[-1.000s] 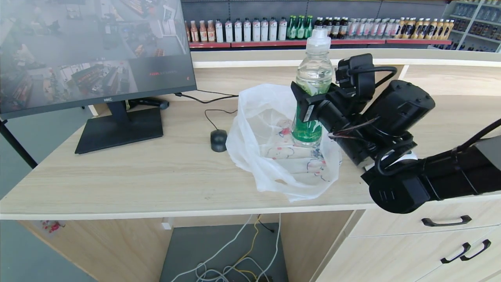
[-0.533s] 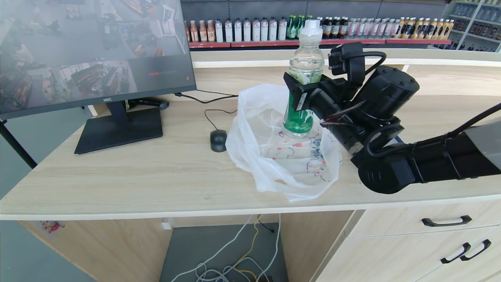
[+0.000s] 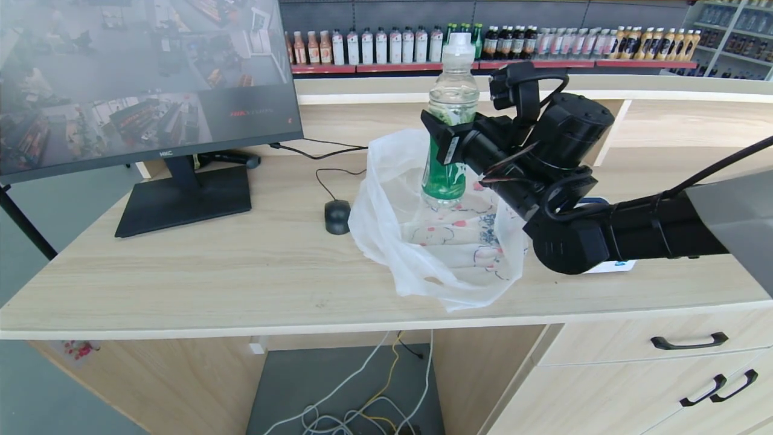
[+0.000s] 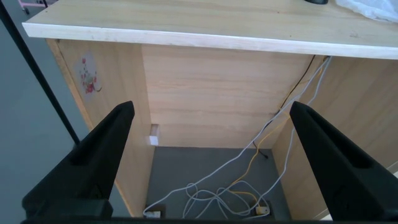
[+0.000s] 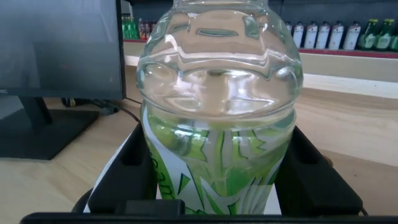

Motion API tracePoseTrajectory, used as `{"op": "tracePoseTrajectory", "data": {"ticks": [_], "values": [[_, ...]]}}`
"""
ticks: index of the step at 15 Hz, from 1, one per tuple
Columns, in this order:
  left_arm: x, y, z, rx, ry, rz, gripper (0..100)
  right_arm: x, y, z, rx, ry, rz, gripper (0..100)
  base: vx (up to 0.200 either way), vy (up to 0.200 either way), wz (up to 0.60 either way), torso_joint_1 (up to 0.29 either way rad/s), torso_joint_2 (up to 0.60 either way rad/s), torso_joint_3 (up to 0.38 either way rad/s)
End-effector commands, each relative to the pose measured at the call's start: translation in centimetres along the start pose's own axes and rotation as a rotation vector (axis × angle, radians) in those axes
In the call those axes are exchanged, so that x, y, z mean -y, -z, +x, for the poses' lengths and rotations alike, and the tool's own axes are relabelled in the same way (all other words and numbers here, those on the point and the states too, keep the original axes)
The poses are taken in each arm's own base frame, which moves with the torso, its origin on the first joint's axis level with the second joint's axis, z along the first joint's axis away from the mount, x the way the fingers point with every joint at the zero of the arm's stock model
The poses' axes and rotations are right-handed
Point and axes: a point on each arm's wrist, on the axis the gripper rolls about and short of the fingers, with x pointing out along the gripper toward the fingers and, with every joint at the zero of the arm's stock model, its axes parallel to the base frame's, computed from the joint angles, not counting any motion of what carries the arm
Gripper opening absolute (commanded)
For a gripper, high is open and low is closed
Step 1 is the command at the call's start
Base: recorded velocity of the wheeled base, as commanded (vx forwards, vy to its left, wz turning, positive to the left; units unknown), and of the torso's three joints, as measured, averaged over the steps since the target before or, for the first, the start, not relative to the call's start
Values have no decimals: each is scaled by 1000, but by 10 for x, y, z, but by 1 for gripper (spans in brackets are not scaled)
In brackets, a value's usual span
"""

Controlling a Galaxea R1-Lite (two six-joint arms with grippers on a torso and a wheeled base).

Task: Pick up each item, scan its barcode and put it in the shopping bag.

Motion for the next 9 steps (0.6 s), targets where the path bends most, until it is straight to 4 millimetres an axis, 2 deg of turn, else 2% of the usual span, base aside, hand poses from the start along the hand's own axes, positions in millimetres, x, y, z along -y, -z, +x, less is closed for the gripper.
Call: {"op": "tracePoseTrajectory", "data": {"ticks": [1,6,9], "values": [[0,0,0,1,-1,0,100,-1,8,2,-7,-17,-2,0,0,0,0,0,0,0],[0,0,0,1,0,0,100,0,15,8,-4,-19,14,0,0,0,0,0,0,0],[0,0,0,1,0,0,100,0,27,15,-6,-20,15,0,0,0,0,0,0,0]]}}
